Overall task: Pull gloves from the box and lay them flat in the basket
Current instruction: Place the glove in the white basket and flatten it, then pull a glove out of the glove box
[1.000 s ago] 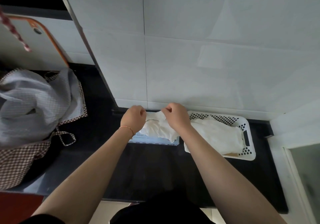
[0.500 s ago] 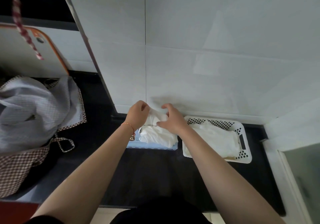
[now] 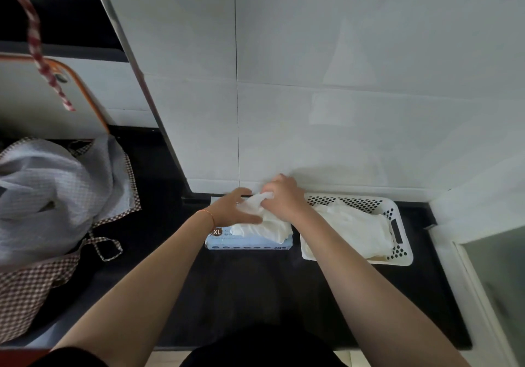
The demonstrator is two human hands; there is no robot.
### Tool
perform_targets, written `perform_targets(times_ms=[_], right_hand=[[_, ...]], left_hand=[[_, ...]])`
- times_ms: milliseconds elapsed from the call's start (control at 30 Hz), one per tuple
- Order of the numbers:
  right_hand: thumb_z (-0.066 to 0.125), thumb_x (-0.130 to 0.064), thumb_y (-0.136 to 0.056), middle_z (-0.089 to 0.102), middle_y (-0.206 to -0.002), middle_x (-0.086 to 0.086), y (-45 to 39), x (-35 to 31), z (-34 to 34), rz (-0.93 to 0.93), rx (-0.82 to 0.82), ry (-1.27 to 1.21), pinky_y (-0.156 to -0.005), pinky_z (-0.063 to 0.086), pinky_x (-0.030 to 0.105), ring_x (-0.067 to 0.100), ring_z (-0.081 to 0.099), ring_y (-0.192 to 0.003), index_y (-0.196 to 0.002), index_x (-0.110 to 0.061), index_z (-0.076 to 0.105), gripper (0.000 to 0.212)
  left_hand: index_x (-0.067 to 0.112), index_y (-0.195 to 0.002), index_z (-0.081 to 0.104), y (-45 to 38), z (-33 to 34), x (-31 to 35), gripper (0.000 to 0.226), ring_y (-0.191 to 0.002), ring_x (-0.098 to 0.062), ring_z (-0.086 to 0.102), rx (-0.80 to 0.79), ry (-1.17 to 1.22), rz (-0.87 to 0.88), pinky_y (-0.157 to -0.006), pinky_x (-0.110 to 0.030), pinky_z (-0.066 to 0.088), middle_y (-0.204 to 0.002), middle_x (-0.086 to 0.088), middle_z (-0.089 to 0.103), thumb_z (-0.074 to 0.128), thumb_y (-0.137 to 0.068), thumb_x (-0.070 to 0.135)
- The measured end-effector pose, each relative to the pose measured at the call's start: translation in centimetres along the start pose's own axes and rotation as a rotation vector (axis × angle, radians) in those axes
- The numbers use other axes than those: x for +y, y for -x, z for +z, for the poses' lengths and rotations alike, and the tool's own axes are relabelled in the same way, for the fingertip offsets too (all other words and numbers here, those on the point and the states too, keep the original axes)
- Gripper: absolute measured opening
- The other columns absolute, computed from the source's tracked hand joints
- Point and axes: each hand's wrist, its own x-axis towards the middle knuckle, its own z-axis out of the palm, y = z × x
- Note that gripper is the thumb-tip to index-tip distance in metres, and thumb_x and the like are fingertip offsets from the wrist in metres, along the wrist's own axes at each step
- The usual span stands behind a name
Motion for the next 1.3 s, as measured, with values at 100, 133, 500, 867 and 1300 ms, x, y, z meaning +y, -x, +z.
perform_targets(times_ms=[100, 133, 500, 867, 1300], right_hand=[[0.065, -0.023, -0.088, 0.064, -0.113, 0.004, 0.8, -0.3, 0.4, -0.019, -0.334, 0.16, -0.082, 0.047, 0.032, 0.024, 0.058, -0.103, -0.114, -0.018, 0.071, 0.028], [0.066, -0.023, -0.088, 0.066, -0.112, 0.005, 1.1, -0.4, 0.7, 0.0, -0.441, 0.19, -0.077, 0.048, 0.03, 0.023, 0.06, -0.097, -0.118, -0.016, 0.07, 0.031], [0.062, -0.011, -0.082, 0.059, -0.092, 0.007, 1.5, -1.9, -3.4, -0.021, 0.129, -0.317, -0.068, 0.044, 0.028, 0.02, 0.056, -0.084, -0.085, -0.004, 0.066, 0.008], [0.065, -0.013, -0.08, 0.056, -0.084, -0.005, 1.8, -2.4, -5.2, 0.038, 0.364, -0.544, -0.062, 0.036, 0.018, 0.008, 0.05, -0.073, -0.082, -0.013, 0.061, 0.004], [0.071, -0.027, -0.089, 0.063, -0.073, 0.002, 3.6, 0.4, -8.4, 0.117, 0.338, -0.785, -0.053, 0.044, 0.015, 0.006, 0.053, -0.059, -0.083, -0.015, 0.069, 0.013]], left_hand=[[0.027, -0.15, 0.029, -0.4, 1.2, -1.9, 0.098, -0.133, -0.02, 0.041, -0.051, -0.168, -0.016, -0.104, -0.03, 0.037, -0.147, 0.003, 0.04, 0.085, -0.071, 0.038], [0.026, -0.151, 0.028, -0.5, 1.5, -2.3, 0.101, -0.137, -0.02, 0.038, -0.042, -0.233, -0.005, -0.111, -0.034, 0.034, -0.151, 0.003, 0.038, 0.086, -0.069, 0.036], [0.03, -0.119, 0.052, -0.4, 1.4, -2.0, 0.059, -0.111, -0.021, 0.057, -0.018, -0.286, 0.107, -0.095, -0.034, 0.047, -0.117, 0.005, 0.061, 0.083, -0.069, 0.025], [0.027, -0.108, 0.065, 1.5, -1.7, 4.2, 0.027, -0.086, -0.002, 0.06, 0.3, 0.16, 0.317, -0.076, -0.019, 0.044, -0.096, 0.013, 0.066, 0.076, -0.083, 0.028], [0.019, -0.082, 0.069, 2.9, -1.0, 8.0, 0.036, -0.071, -0.013, 0.064, 0.045, 0.412, 0.284, -0.073, -0.025, 0.055, -0.072, 0.006, 0.066, 0.066, -0.084, 0.055]])
